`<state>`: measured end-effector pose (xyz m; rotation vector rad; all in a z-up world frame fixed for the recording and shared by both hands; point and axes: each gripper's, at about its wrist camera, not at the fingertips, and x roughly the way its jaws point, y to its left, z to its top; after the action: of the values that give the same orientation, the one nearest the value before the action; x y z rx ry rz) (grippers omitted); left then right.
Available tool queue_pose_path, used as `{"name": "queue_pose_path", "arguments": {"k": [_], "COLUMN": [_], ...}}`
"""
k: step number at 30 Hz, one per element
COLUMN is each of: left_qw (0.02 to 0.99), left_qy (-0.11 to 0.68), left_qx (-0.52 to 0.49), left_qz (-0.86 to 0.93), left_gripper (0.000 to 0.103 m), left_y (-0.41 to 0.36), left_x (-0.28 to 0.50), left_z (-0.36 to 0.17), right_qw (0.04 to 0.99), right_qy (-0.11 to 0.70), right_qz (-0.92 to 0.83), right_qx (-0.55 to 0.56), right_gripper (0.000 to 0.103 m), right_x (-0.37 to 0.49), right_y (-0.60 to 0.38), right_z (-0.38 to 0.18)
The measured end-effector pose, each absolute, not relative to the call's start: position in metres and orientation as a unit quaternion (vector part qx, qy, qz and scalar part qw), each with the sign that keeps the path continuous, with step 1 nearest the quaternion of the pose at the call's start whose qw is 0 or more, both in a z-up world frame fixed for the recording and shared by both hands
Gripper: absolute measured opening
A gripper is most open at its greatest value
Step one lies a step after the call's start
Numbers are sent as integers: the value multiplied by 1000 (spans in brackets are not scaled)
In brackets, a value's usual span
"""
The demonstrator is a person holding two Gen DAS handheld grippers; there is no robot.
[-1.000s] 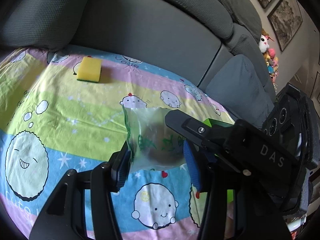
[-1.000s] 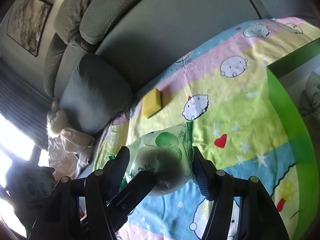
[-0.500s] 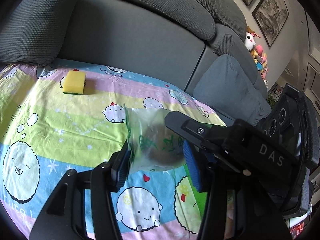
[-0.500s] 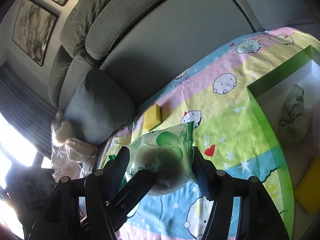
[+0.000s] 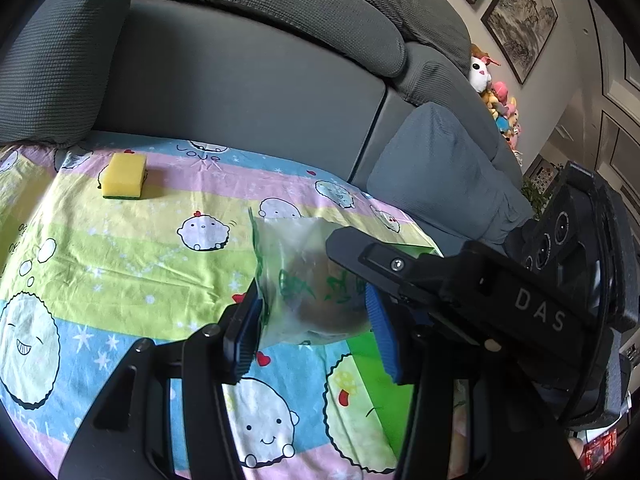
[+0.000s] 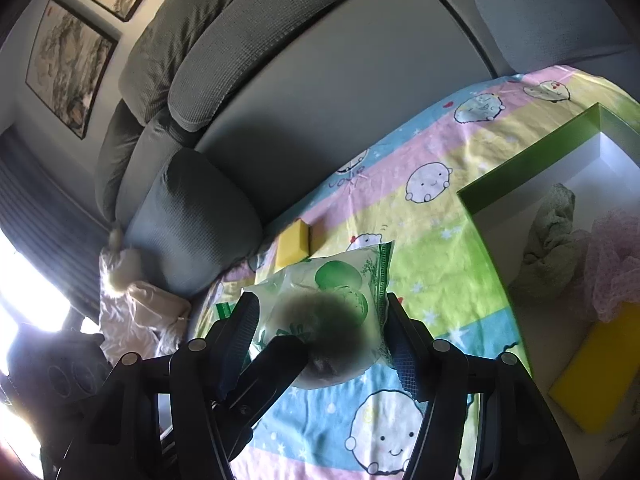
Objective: Organize objects
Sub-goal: 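Carry the clear bag over the green box with the right gripper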
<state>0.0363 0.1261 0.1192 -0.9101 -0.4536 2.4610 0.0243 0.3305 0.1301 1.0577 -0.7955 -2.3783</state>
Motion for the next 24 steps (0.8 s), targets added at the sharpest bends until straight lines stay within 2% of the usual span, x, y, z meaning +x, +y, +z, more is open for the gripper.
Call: {"name": "queue_pose_path", "arguments": {"k": [19,24], "left_qw": [297,324], "left_qy": [-149,-119], "left_qx": [-337,-343], "left_qz": [881,874], "left_gripper": [48,48], "left_y": [172,192], "left_x": [31,25], "left_z": [119,121], "right_qw": [147,124], "right_qy": [-312,-324], "right_qz": [-865,-867], "right_qx": [365,358], "right_gripper": [65,65], "right_x": [36,38], "right_y": [376,393], "right_z": [132,131]}}
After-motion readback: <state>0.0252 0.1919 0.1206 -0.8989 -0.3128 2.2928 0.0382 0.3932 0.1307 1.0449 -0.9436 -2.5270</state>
